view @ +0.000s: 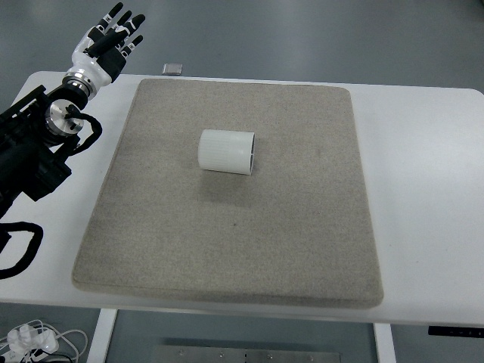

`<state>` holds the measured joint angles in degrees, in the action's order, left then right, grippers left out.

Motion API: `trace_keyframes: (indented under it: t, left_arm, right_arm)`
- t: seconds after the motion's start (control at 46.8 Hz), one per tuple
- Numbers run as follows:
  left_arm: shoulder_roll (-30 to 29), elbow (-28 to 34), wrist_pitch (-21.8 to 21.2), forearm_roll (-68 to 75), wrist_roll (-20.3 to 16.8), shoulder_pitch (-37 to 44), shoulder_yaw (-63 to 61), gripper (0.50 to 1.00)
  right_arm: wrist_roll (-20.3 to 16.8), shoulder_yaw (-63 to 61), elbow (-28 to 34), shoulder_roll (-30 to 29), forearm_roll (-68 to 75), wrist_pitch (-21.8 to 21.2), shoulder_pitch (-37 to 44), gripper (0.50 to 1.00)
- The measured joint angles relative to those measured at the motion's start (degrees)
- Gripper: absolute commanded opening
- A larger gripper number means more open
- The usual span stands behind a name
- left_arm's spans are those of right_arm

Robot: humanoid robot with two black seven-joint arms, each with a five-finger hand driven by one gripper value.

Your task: Flip white cup upright

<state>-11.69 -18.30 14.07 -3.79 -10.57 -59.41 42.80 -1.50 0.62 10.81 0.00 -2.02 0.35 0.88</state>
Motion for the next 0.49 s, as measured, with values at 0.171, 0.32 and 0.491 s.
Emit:
trace_keyframes:
  t: [0.171,0.32,0.491]
  left_arm:
    - [-0.04,0.23,0.0,-0.02,0.0,0.03,-0.3,0.994]
    - [-0.04,0.7,0.0,-0.59,0.0,0.03,-0.12,0.996]
    - [-0.17,0.67,0.13,-1.02,0.03,0.03,0.69,0.994]
  right_arm:
    - [0.01,0.0,0.0,0.0,0.0,0.0,0.0,0.952]
    - [0.0,0.0,0.0,0.0,0.0,0.0,0.0,0.952]
    - [0.0,0.0,0.0,0.0,0.0,0.0,0.0,0.952]
